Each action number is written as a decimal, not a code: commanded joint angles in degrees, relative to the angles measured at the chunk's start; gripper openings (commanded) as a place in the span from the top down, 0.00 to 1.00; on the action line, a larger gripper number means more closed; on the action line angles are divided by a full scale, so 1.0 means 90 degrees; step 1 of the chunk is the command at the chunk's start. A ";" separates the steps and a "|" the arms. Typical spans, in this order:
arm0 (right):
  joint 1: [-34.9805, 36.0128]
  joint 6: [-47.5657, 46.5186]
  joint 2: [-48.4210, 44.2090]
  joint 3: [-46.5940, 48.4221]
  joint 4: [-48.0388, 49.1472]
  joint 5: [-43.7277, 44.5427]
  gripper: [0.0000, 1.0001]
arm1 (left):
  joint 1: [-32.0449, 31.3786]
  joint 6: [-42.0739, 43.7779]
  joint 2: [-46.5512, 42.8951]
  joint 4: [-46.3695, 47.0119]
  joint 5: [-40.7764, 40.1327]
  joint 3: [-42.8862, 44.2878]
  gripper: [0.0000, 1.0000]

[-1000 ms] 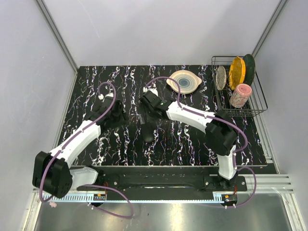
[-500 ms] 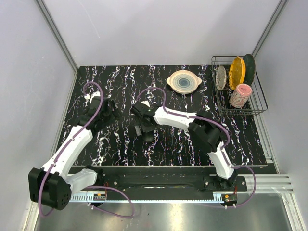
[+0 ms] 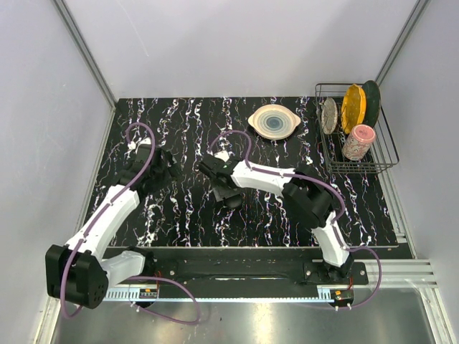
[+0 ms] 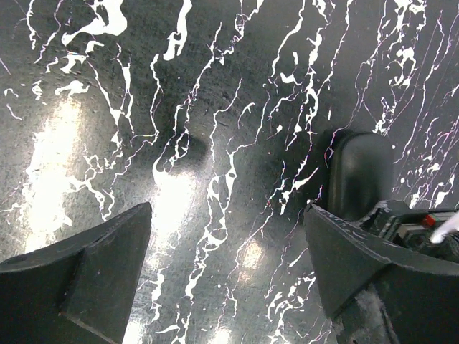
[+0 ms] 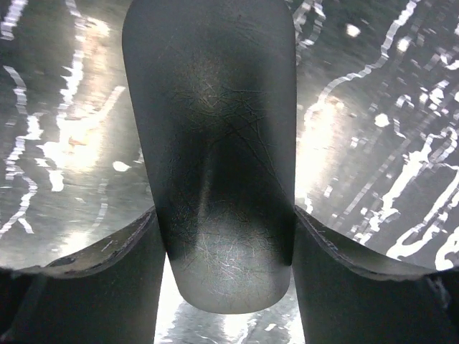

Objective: Organize the sunglasses
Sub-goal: Pick up the case with sunglasses from the center of the board, then place the case with sunglasses at the center of the board.

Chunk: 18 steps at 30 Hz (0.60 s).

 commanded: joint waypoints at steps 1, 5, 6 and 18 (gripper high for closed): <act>-0.0380 0.0130 -0.0648 -0.0613 0.0031 0.0620 0.49 | 0.0037 0.0207 0.0167 0.0230 0.0323 0.0073 0.09; -0.1093 0.0014 -0.1243 -0.1529 0.0412 0.0513 0.50 | 0.0037 0.0305 0.0324 0.0259 0.0557 0.0073 0.09; -0.1384 -0.0035 -0.1312 -0.1648 0.0538 0.0483 0.50 | 0.0037 0.0315 0.0353 0.0259 0.0587 0.0073 0.09; -0.2364 -0.0534 -0.1040 -0.1846 0.0716 0.0454 0.21 | 0.0037 0.0344 0.0519 0.0220 0.0744 0.0122 0.09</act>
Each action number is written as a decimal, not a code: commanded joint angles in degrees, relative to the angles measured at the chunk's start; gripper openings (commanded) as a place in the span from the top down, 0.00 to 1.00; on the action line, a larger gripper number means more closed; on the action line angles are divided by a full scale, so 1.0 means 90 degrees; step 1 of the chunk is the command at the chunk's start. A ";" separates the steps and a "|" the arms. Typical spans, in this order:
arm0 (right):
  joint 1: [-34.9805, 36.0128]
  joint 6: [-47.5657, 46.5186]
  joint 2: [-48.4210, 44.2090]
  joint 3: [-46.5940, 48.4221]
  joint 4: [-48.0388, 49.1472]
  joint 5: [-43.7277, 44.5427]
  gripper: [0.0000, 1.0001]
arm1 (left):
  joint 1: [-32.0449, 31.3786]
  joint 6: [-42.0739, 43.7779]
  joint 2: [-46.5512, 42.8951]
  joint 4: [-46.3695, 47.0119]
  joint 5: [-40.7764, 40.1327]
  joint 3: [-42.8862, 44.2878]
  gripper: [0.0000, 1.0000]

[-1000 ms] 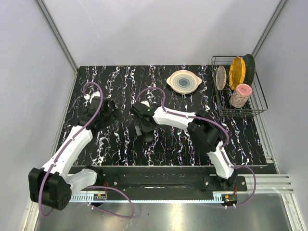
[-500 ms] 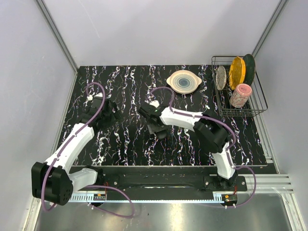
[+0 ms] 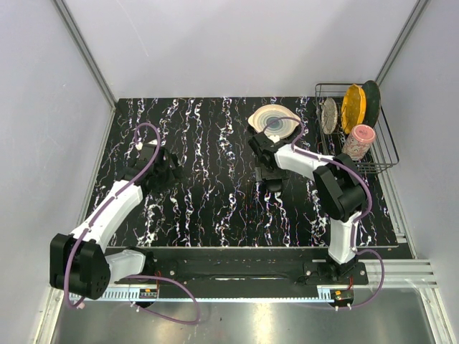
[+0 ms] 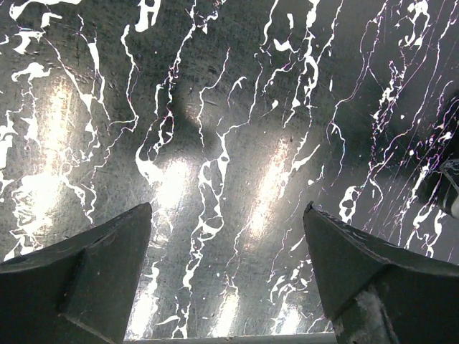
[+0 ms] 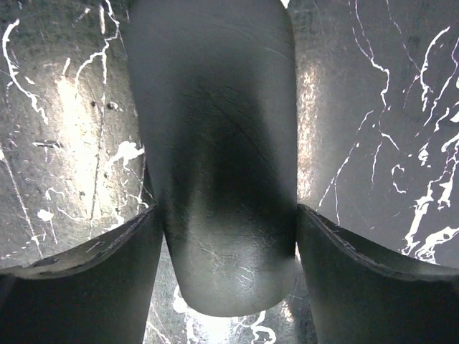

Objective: Organize the sunglasses
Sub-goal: Place the case with sunglasses at the center of the board.

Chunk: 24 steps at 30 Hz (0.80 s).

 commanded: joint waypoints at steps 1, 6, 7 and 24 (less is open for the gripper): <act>0.0016 -0.0073 0.0206 0.0192 0.0014 0.0163 0.18 | 0.0037 0.0106 0.0041 0.0184 0.0120 0.0132 0.09; 0.0016 0.0123 0.0070 0.0427 -0.0093 0.0191 0.08 | 0.0037 0.0126 0.0002 0.0125 0.0120 0.0103 0.08; 0.0016 0.0172 0.0050 0.0456 -0.0123 0.0259 0.08 | 0.0037 0.0135 0.0002 0.0115 0.0129 0.0112 0.08; -0.0023 0.1078 -0.3531 -0.0411 -0.1343 0.1030 0.00 | 0.0037 0.1209 -0.0681 -0.0450 0.0598 0.0942 0.01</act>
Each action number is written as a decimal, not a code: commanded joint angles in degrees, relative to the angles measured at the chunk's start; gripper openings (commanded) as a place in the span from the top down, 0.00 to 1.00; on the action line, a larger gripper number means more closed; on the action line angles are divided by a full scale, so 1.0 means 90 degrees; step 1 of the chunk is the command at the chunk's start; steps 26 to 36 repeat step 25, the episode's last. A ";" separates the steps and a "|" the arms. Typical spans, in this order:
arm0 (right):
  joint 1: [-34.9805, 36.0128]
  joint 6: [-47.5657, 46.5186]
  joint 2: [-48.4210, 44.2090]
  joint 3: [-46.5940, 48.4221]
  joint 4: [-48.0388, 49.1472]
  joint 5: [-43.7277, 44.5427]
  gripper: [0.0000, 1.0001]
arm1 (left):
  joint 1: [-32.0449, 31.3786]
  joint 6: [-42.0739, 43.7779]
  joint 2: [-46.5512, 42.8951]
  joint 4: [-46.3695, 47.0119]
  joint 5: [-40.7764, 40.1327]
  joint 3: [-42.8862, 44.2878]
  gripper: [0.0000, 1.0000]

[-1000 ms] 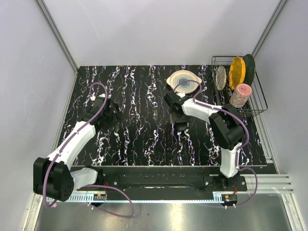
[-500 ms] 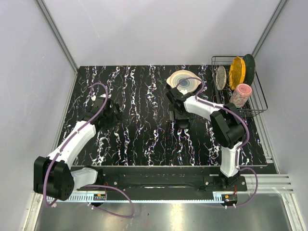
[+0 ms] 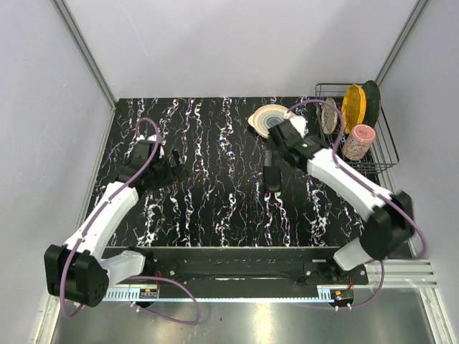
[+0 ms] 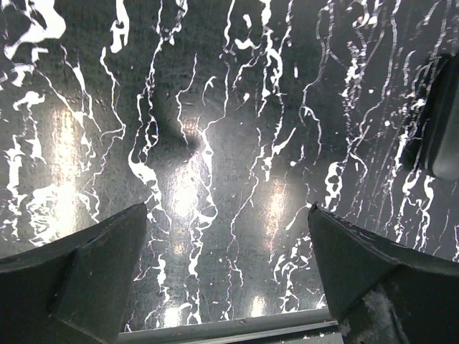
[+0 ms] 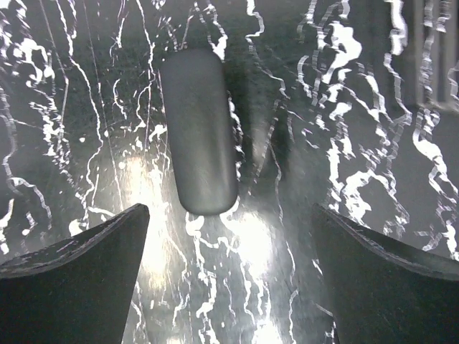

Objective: Organize the sunglasses
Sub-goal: Reset both arms

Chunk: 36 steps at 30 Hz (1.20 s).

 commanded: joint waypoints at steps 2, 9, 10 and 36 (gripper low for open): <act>-0.0023 0.0860 -0.2039 -0.0751 -0.0841 0.0793 0.00 | 0.0032 0.0763 -0.0483 -0.0362 0.0188 0.0899 0.01; -0.0023 0.1436 -0.3929 -0.1055 -0.1700 0.1409 0.00 | 0.0032 0.1077 -0.0941 -0.0577 0.0295 0.1398 0.01; -0.0023 0.1475 -0.4036 -0.0978 -0.1798 0.1477 0.00 | 0.0032 0.1086 -0.0990 -0.0596 0.0314 0.1437 0.01; -0.0023 0.1769 -0.4838 -0.0713 -0.2415 0.1732 0.00 | 0.0022 0.1555 -0.1147 -0.0743 0.0246 0.1867 0.01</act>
